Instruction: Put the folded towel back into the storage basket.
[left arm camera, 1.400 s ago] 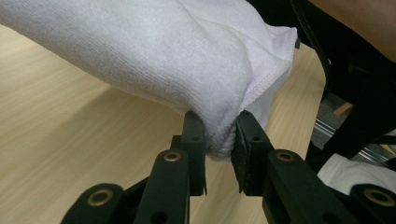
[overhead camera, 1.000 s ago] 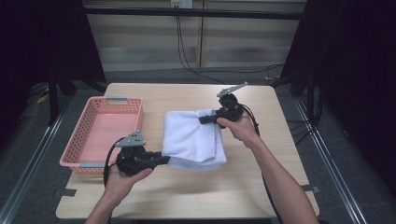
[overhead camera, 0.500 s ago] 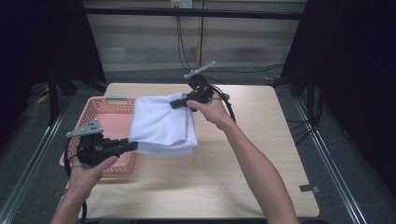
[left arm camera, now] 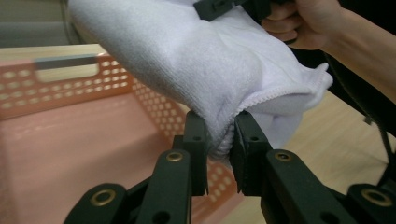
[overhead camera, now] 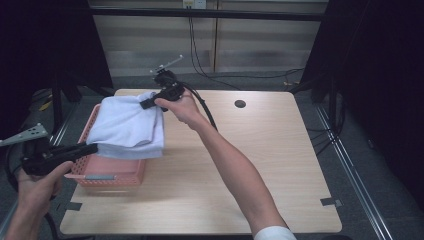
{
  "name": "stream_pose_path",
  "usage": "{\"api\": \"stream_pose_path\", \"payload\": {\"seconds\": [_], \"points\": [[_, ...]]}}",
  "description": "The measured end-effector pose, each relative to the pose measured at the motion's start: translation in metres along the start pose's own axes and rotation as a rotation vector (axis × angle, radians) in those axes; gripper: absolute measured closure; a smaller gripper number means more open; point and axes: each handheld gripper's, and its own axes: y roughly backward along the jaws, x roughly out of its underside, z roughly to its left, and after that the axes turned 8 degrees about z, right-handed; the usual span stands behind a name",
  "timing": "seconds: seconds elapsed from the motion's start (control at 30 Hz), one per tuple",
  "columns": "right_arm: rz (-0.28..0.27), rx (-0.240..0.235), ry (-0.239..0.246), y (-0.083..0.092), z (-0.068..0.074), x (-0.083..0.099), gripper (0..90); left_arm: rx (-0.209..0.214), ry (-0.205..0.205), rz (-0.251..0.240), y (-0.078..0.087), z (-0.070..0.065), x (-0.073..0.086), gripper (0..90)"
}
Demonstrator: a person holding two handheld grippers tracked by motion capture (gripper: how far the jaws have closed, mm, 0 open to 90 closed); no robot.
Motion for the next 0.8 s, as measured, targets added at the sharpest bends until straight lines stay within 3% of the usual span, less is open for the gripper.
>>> {"api": "stream_pose_path", "payload": {"seconds": [0.07,0.33,0.5,0.7,0.73,0.8], "points": [[0.004,0.008,-0.005,-0.012,0.003,-0.006,70.6,-0.017,0.043,-0.003,0.009,0.018,0.007,77.8],[0.003,0.055,-0.046,-0.066,0.010,-0.014,70.8,-0.094,0.118,0.042,0.016,0.057,0.025,78.0],[0.021,0.077,-0.073,-0.093,0.009,-0.007,70.7,-0.161,0.151,0.105,0.010,0.072,0.034,78.0],[0.052,0.086,-0.080,-0.117,0.006,0.005,69.0,-0.199,0.167,0.169,-0.003,0.076,0.046,76.2],[0.060,0.084,-0.085,-0.121,0.004,0.008,65.4,-0.216,0.169,0.177,-0.004,0.075,0.047,72.8],[0.070,0.119,-0.067,-0.126,0.003,0.012,51.6,-0.245,0.163,0.180,-0.005,0.072,0.047,54.0]]}}
